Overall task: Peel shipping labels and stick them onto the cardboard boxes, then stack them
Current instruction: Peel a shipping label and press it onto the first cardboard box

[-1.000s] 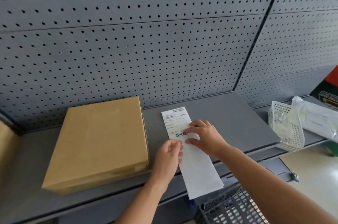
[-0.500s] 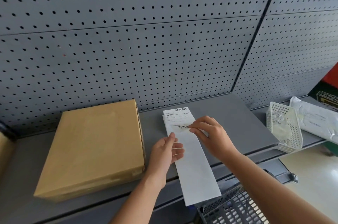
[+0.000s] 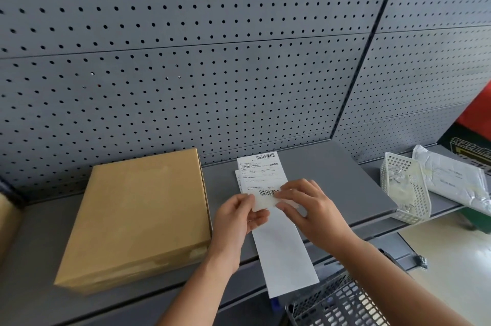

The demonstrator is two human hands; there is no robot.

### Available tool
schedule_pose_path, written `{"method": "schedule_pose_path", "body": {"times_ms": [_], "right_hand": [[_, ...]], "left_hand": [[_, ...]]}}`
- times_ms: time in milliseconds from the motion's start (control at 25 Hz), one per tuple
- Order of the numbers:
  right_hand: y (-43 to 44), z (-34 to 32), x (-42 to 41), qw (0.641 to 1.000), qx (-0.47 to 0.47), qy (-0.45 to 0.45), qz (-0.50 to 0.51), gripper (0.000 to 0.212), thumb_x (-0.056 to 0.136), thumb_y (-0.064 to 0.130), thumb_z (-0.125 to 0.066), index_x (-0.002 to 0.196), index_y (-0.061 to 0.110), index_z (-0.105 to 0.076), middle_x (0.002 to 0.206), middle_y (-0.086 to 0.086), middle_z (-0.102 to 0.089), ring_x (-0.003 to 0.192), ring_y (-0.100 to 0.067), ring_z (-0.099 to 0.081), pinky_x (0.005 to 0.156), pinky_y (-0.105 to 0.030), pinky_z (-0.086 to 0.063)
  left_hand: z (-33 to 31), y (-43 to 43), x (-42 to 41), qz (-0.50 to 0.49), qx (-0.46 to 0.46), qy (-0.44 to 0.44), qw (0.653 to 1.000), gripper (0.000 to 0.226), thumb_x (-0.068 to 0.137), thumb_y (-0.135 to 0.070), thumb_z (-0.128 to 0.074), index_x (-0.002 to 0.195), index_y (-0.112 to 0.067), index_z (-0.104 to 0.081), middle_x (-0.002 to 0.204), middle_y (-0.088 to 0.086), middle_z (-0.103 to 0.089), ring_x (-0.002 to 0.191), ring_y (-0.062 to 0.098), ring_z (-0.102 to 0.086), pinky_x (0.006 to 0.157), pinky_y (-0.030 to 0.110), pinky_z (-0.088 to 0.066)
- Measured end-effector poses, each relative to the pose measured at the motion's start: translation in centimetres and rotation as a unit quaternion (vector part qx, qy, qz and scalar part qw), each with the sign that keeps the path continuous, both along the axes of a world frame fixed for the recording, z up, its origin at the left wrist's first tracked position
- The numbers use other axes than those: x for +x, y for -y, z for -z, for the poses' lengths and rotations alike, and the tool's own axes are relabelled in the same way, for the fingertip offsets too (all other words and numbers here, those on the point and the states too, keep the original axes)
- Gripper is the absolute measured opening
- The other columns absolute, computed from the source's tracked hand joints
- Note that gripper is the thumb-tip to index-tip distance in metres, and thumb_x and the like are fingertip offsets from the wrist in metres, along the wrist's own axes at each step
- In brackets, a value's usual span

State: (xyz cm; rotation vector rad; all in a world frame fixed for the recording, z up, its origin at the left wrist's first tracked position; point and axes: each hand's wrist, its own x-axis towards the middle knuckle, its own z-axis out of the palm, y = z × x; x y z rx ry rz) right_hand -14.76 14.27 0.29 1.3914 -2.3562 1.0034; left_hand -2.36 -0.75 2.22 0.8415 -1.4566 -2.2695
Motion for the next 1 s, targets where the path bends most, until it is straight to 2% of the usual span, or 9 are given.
{"method": "schedule_pose_path", "body": {"times_ms": [160, 280, 360, 440, 520, 640, 800, 920, 1000], "right_hand": [[0.7, -1.9, 0.3, 0.996, -0.02, 0.062, 0.056, 0.026, 0.096, 0.032, -0.062, 0.118, 0.023, -0.07, 0.128, 0.005, -0.053, 0.117, -0.015, -0.053, 0.093, -0.031, -0.048], [2.5, -4.1, -0.8, 0.956, -0.033, 0.261, 0.127, 0.043, 0.094, 0.029, -0.067, 0.135, 0.031, -0.056, 0.139, 0.004, -0.037, 0.116, -0.011, -0.05, 0.099, -0.03, -0.045], [3.2, -5.2, -1.3, 0.914, -0.048, 0.379, 0.141, 0.051, 0.094, 0.031, -0.067, 0.141, 0.037, -0.048, 0.134, 0.005, -0.042, 0.108, -0.014, -0.061, 0.092, -0.033, -0.052], [3.2, -5.7, -1.4, 0.893, -0.075, 0.427, 0.122, 0.049, 0.095, 0.023, -0.066, 0.139, 0.038, -0.049, 0.122, 0.006, -0.057, 0.098, -0.016, -0.068, 0.08, -0.032, -0.057], [2.9, -5.8, -1.1, 0.89, -0.103, 0.432, 0.104, 0.044, 0.094, 0.011, -0.066, 0.131, 0.034, -0.058, 0.115, 0.001, -0.066, 0.093, -0.02, -0.071, 0.078, -0.038, -0.061], [2.3, -5.6, -0.5, 0.888, -0.134, 0.43, 0.094, 0.039, 0.092, 0.004, -0.065, 0.119, 0.032, -0.066, 0.112, -0.003, -0.069, 0.088, -0.025, -0.073, 0.077, -0.047, -0.063], [1.6, -5.6, 0.1, 0.91, -0.124, 0.391, 0.06, 0.038, 0.093, 0.001, -0.063, 0.119, 0.028, -0.065, 0.113, 0.002, -0.068, 0.089, -0.024, -0.071, 0.078, -0.039, -0.063], [1.3, -5.7, 0.4, 0.935, -0.105, 0.334, 0.058, 0.03, 0.094, 0.005, -0.065, 0.116, 0.026, -0.065, 0.11, 0.007, -0.067, 0.087, -0.012, -0.069, 0.078, -0.032, -0.06], [1.3, -5.7, 0.4, 0.966, -0.072, 0.235, 0.084, 0.024, 0.092, 0.014, -0.069, 0.113, 0.027, -0.067, 0.108, 0.01, -0.063, 0.091, -0.007, -0.064, 0.08, -0.028, -0.057]], "left_hand": [[0.2, -0.3, 1.1, 0.054, -0.106, -0.011, 0.993, 0.017, 0.103, -0.013, -0.055, 0.103, -0.002, -0.068, 0.102, 0.008, -0.078, 0.089, 0.029, -0.076, 0.072, 0.024, -0.061], [0.7, -0.6, 1.9, 0.094, -0.151, -0.014, 0.984, 0.017, 0.103, -0.014, -0.055, 0.099, -0.004, -0.069, 0.103, 0.0, -0.078, 0.098, 0.02, -0.074, 0.08, 0.026, -0.06], [1.0, -0.7, 2.3, 0.118, -0.171, -0.011, 0.978, 0.017, 0.103, -0.014, -0.056, 0.097, -0.004, -0.069, 0.106, -0.002, -0.078, 0.101, 0.016, -0.072, 0.087, 0.031, -0.061], [1.4, -0.6, 2.6, 0.147, -0.185, -0.005, 0.972, 0.017, 0.102, -0.014, -0.057, 0.099, -0.003, -0.069, 0.11, -0.003, -0.077, 0.104, 0.014, -0.071, 0.093, 0.036, -0.059], [1.3, -0.4, 2.8, 0.167, -0.169, -0.003, 0.971, 0.017, 0.102, -0.016, -0.057, 0.104, -0.004, -0.069, 0.112, 0.0, -0.077, 0.108, 0.019, -0.071, 0.097, 0.04, -0.057], [-0.1, 0.0, 2.6, 0.14, -0.09, -0.027, 0.986, 0.028, 0.104, -0.026, -0.053, 0.115, -0.008, -0.07, 0.111, 0.006, -0.078, 0.107, 0.025, -0.072, 0.097, 0.04, -0.057], [-2.2, 0.9, 0.9, 0.089, -0.059, -0.033, 0.994, 0.038, 0.1, -0.044, -0.052, 0.114, -0.016, -0.075, 0.104, 0.005, -0.08, 0.1, 0.023, -0.075, 0.09, 0.038, -0.06], [-3.0, 1.0, -0.4, 0.04, -0.021, -0.009, 0.999, 0.032, 0.1, -0.039, -0.057, 0.103, -0.015, -0.078, 0.098, 0.007, -0.081, 0.095, 0.025, -0.075, 0.089, 0.042, -0.06], [-3.1, 0.9, -0.8, 0.018, -0.01, 0.007, 1.0, 0.026, 0.099, -0.032, -0.061, 0.097, -0.013, -0.078, 0.095, 0.008, -0.081, 0.089, 0.023, -0.073, 0.093, 0.047, -0.056]]}}
